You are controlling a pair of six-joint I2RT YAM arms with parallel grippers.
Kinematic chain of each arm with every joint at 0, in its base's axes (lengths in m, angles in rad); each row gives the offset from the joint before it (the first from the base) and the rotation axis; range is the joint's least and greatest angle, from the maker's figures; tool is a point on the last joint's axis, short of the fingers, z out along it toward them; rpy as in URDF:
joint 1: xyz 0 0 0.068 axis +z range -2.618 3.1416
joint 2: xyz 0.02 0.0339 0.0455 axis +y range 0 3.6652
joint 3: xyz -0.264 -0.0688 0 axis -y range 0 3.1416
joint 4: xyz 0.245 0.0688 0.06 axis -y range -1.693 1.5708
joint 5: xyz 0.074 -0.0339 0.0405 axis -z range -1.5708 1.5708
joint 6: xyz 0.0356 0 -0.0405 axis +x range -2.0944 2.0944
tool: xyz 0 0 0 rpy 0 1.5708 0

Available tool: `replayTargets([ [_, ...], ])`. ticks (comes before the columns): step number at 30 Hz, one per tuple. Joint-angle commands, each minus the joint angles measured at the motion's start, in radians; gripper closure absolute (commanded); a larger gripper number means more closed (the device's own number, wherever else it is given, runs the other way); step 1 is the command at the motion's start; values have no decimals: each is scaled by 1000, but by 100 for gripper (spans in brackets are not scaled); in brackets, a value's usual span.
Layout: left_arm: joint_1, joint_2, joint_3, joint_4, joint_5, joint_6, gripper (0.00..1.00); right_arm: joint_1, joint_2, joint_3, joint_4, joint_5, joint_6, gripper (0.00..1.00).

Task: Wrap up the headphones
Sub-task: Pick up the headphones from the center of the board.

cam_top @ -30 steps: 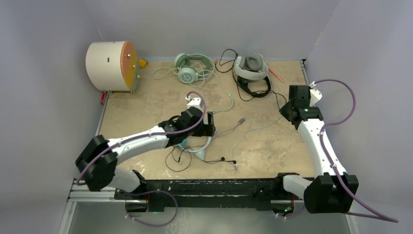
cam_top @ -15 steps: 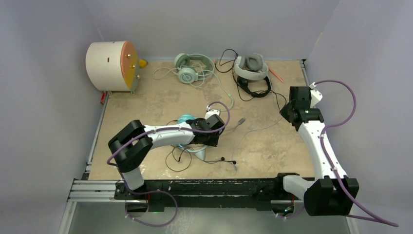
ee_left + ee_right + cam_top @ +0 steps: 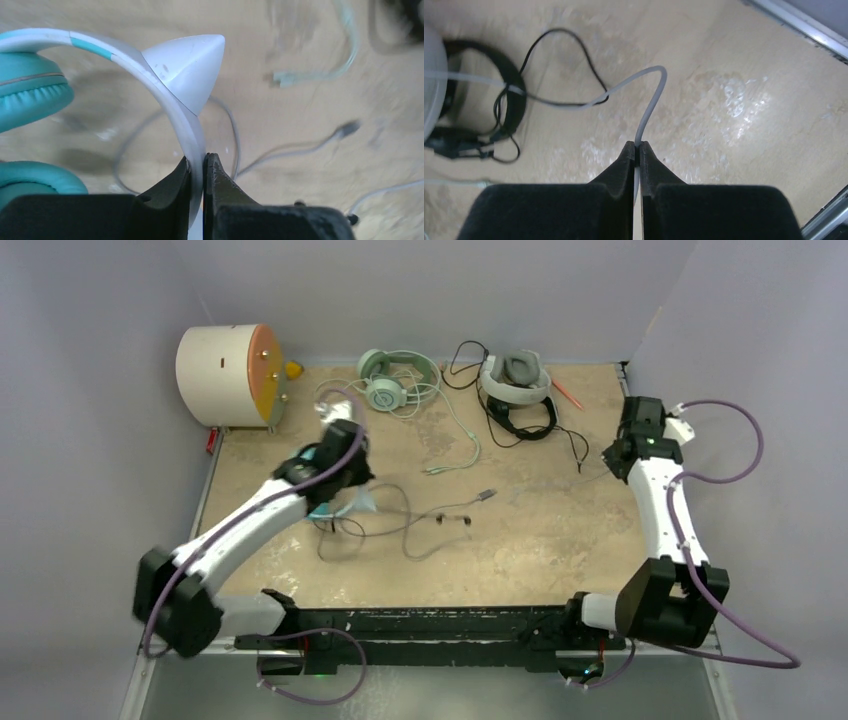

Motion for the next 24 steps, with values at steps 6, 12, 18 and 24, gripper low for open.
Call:
replayTargets([
  [6, 289, -376, 77, -152, -82, 33, 100, -278, 79, 63, -12, -174, 77, 100],
  [12, 319, -425, 156, -184, -187, 78, 100, -277, 70, 11, 103, -311, -43, 98],
  [18, 319, -376, 232, -190, -53, 151, 100, -137, 11, -81, 302, -585, -250, 52],
  [24, 319, -344, 339, -257, -34, 201, 100, 261, 36, -19, 240, -429, -397, 18],
])
